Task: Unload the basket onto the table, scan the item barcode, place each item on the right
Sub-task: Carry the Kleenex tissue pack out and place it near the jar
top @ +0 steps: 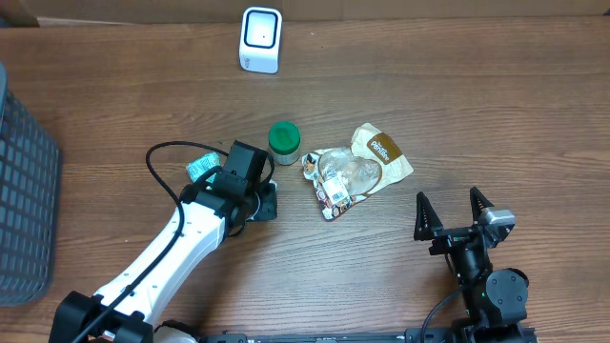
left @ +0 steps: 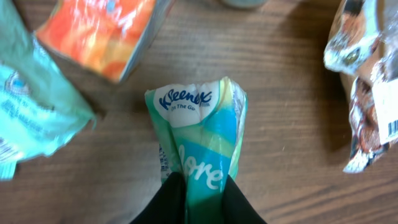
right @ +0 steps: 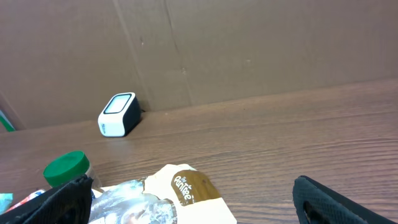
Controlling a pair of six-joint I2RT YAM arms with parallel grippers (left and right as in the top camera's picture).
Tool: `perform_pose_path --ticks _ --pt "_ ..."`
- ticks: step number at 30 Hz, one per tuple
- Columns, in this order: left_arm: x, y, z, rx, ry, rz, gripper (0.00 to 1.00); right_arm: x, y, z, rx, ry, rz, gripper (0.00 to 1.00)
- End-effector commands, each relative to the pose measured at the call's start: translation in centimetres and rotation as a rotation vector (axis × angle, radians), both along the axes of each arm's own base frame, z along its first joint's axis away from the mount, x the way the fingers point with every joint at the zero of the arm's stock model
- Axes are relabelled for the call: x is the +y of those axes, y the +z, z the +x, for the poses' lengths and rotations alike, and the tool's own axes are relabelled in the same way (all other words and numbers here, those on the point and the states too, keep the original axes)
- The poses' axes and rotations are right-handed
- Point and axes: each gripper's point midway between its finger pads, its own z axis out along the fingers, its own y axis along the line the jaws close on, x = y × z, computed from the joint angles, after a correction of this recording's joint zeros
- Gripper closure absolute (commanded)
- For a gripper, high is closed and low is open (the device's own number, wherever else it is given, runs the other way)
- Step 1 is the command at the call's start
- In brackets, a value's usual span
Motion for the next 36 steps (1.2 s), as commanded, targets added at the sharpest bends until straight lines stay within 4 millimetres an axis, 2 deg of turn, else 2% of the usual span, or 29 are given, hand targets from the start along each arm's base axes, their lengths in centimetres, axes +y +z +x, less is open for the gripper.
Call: perform_pose_path --ticks 1,5,7,10,13,18,21,23,25,26,27,28,32,36 --pt "-0.5 -0.3 0.4 -0.022 -0.003 -0.023 0.73 0.0 -0.3 0.0 -0.001 -0.001 -0.004 0.00" --pt "-0.7 -0.1 0.7 -0.038 -0.003 -0.030 0.42 0.0 -0.3 0.0 -0.001 -0.001 -0.004 0.00" --pt "-0.7 -0.1 0.7 -0.037 -0.004 -0.030 0.35 0.0 -0.3 0.0 -0.001 -0.001 -0.004 0.00" --pt "-0.8 0.2 1.0 -0.046 -0.011 -0.035 0.33 0.0 -0.3 0.0 -0.001 -0.001 -0.004 0.00" --pt "-1.3 1.7 1.8 -0.063 -0.045 -0.061 0.33 0.0 -0.3 0.0 -0.001 -0.001 -0.004 0.00" --pt "0.4 6.6 3.9 -0.085 -0.037 -0.037 0.32 0.0 -0.3 0.0 -0.001 -0.001 -0.004 0.00" --pt "3.5 10.4 5.2 -0.098 0.016 -0.017 0.30 0.0 -0.3 0.0 -0.001 -0.001 -0.004 0.00" --pt "5.5 12.2 5.7 -0.110 0.049 -0.003 0.28 0.0 -0.3 0.0 -0.001 -0.001 -0.004 0.00" --pt "9.3 14.2 6.3 -0.127 0.119 0.018 0.18 0.0 -0.3 0.0 -0.001 -0.001 -0.004 0.00" --pt "11.4 14.8 6.5 -0.135 0.161 0.027 0.04 0.0 -0.3 0.0 -0.001 -0.001 -0.004 0.00" --pt "12.3 15.0 6.6 -0.141 0.169 0.035 0.00 0.0 -0.3 0.0 -0.001 -0.001 -0.004 0.00" --pt "14.7 15.1 6.6 -0.148 0.187 0.056 0.00 0.0 -0.3 0.0 -0.001 -0.001 -0.004 0.00" --pt "20.5 14.4 5.9 -0.130 0.304 0.083 0.00 0.0 -0.3 0.0 -0.001 -0.001 -0.004 0.00" --pt "23.9 13.5 5.6 -0.109 0.401 0.083 0.00 0.0 -0.3 0.0 -0.001 -0.001 -0.004 0.00"
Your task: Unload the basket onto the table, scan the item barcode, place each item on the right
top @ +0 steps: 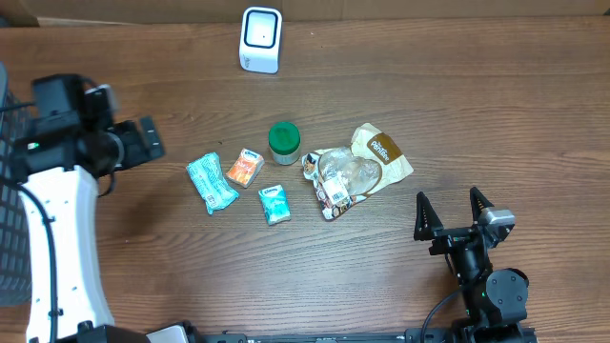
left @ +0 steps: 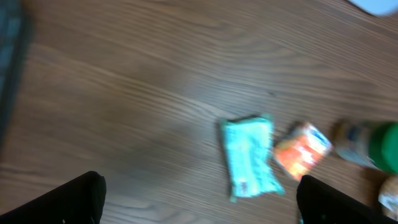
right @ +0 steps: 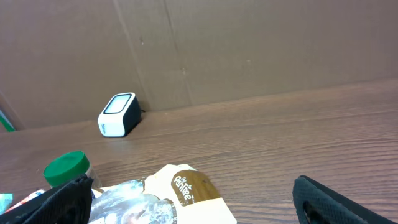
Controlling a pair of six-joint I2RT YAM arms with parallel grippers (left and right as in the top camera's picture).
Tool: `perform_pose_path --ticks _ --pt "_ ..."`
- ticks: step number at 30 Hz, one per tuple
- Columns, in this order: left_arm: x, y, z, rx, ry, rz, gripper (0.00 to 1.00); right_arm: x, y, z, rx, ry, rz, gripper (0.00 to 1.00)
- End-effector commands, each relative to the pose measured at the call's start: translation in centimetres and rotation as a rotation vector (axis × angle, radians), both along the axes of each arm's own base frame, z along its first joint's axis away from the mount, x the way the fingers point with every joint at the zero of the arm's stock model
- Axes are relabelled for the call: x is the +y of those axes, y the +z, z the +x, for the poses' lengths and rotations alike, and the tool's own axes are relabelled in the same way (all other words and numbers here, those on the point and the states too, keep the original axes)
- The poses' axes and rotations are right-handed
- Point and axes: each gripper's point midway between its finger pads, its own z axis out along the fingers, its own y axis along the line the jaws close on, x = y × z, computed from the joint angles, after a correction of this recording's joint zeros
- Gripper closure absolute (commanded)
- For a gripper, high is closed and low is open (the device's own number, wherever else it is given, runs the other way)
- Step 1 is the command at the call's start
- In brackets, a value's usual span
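Observation:
A white barcode scanner (top: 260,38) stands at the table's far edge, also visible in the right wrist view (right: 119,114). The Kleenex tissue pack (top: 274,203) lies free on the wood at mid-table. Beside it lie an orange packet (top: 245,169), a teal packet (top: 211,181), a green-lidded jar (top: 284,141) and a brown-and-white snack bag (top: 357,171). My left gripper (top: 145,140) is far left of the items, open and empty. Its blurred wrist view shows the teal packet (left: 250,165) and the orange packet (left: 301,149) ahead of the gripper (left: 199,211). My right gripper (top: 453,211) rests open at the front right.
A dark mesh basket (top: 19,191) stands at the left edge, close to my left arm. A cardboard wall (right: 249,50) rises behind the scanner. The snack bag (right: 186,193) lies just in front of my right gripper (right: 193,214).
My left gripper was shut on the Kleenex pack at mid-table. It has let go, the pack now lies on the wood, and the gripper is open far to the left near the basket. The right arm is unchanged.

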Motion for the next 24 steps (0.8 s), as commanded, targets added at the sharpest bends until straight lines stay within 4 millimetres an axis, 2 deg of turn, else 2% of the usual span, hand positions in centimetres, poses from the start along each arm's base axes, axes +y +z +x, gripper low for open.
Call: perform_pose_path --ticks 1,8,24 --pt "2.4 -0.6 0.2 0.009 0.030 -0.001 0.00 0.0 -0.3 0.0 -0.001 -0.001 -0.004 0.00" --pt "3.8 -3.1 0.2 0.089 0.064 0.010 0.00 0.0 -0.3 0.0 -0.001 -0.001 -0.004 0.00" --pt "3.8 -3.4 0.3 0.097 0.063 0.006 0.00 0.0 -0.3 0.0 -0.001 -0.001 -0.004 0.00"
